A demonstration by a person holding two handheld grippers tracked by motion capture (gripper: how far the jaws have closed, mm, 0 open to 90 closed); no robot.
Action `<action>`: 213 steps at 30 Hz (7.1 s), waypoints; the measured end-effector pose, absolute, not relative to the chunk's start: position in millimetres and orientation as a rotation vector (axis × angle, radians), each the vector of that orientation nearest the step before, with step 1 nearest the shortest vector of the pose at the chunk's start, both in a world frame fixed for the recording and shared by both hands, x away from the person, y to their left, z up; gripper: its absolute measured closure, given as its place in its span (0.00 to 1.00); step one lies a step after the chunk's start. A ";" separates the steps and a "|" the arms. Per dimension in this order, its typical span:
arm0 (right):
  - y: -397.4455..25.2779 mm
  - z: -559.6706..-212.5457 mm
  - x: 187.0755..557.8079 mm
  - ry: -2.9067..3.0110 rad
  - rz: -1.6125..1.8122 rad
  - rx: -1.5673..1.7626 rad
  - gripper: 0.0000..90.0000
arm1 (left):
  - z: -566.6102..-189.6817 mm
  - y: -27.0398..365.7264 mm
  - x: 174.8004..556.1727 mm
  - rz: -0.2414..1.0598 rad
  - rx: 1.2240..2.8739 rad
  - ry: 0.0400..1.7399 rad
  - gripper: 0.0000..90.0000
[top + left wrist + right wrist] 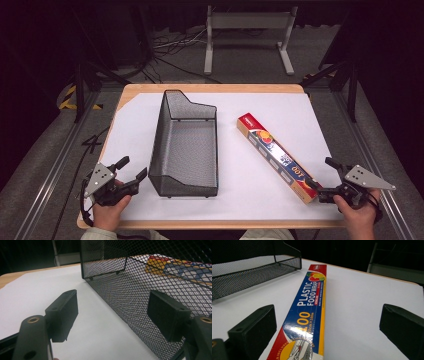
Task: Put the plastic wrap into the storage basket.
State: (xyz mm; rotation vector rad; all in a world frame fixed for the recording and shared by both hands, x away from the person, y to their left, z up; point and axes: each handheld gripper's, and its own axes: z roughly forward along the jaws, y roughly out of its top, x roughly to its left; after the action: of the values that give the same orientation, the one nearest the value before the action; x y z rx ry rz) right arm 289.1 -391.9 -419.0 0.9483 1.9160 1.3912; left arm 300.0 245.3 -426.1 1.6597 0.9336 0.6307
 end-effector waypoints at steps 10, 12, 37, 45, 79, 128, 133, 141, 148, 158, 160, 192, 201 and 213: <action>-393.9 -417.0 293.3 1.898 1.422 1.002 0.01 | -426.9 245.9 300.2 0.633 1.658 0.942 0.28; -392.6 -412.9 294.1 1.893 1.415 1.016 0.01 | -427.0 245.9 300.3 0.629 1.657 0.944 0.28; -368.3 -366.6 344.4 2.104 1.242 1.067 0.01 | -430.4 241.8 302.0 0.628 1.686 0.952 0.28; -344.1 -356.2 362.8 2.175 1.185 1.089 0.05 | -430.7 241.9 302.1 0.629 1.688 0.950 0.28; -292.9 -363.8 422.1 2.464 0.824 1.297 0.16 | -431.6 240.8 302.8 0.629 1.708 0.951 0.29; -261.2 -397.6 434.8 2.550 0.376 1.535 0.44 | -434.5 239.8 306.0 0.606 1.732 0.959 0.28; -260.2 -388.6 432.1 2.540 0.426 1.563 0.45 | -434.6 239.6 306.1 0.606 1.733 0.959 0.29; -258.0 -366.8 427.2 2.519 0.508 1.571 0.45 | -434.5 239.6 305.7 0.605 1.733 0.959 0.29; -255.3 -348.7 423.1 2.502 0.579 1.570 0.45 | -434.6 239.5 305.9 0.606 1.734 0.959 0.29; -253.4 -330.5 419.2 2.475 0.612 1.590 0.45 | -434.3 239.7 305.4 0.608 1.732 0.958 0.28; -252.2 -326.3 418.0 2.459 0.607 1.596 0.45 | -434.3 239.8 305.5 0.608 1.732 0.959 0.28; -173.2 -299.2 405.6 2.516 0.790 1.502 0.44 | -434.7 240.8 306.0 0.612 1.730 0.955 0.28; -146.2 -297.6 403.8 2.522 0.811 1.485 0.44 | -434.5 241.4 306.1 0.611 1.731 0.954 0.28; -112.8 -293.2 406.2 2.547 0.844 1.476 0.44 | -435.6 242.7 307.0 0.610 1.729 0.964 0.28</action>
State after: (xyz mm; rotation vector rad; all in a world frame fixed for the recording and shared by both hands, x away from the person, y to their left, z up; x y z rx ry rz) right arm 406.2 -112.8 -293.2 1.4763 2.5474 0.8442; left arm 307.0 242.7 -435.6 1.7290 0.9639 0.6101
